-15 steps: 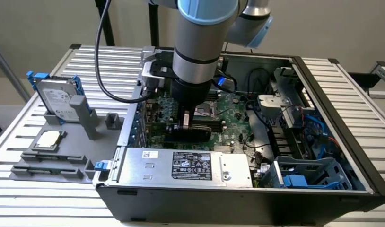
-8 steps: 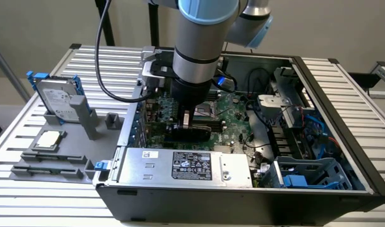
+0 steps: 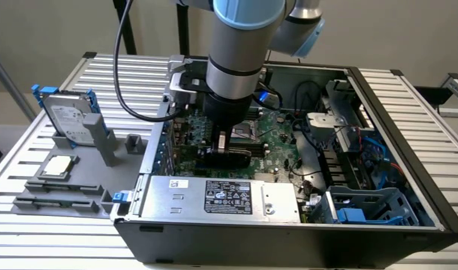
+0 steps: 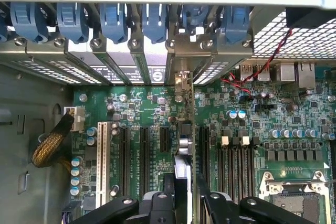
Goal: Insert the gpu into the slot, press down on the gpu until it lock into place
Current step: 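Insert the gpu into the slot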
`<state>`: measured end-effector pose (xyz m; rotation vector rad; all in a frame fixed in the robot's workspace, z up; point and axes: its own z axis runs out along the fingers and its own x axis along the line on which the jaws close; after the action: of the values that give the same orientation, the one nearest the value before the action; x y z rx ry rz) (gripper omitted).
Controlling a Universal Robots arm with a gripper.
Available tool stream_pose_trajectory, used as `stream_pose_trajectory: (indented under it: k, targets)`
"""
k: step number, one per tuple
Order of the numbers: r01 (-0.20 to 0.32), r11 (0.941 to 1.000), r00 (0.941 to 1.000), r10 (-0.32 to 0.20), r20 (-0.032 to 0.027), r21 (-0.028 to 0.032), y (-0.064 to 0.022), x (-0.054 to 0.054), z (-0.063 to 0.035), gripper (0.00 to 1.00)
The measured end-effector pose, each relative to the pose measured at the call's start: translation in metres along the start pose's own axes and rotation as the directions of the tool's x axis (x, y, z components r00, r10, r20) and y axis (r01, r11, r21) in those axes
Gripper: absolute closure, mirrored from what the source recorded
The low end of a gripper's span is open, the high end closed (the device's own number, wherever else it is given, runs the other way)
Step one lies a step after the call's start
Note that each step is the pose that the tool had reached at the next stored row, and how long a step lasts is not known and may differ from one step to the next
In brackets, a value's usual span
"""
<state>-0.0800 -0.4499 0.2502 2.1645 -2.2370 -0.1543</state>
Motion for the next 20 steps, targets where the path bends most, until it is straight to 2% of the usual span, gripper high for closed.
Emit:
stream_pose_trajectory:
  k: [20]
  targets:
    - [0.0, 1.0, 1.0, 0.0, -0.0005, -0.0032, -0.0005, -0.0012, 0.0, 0.74]
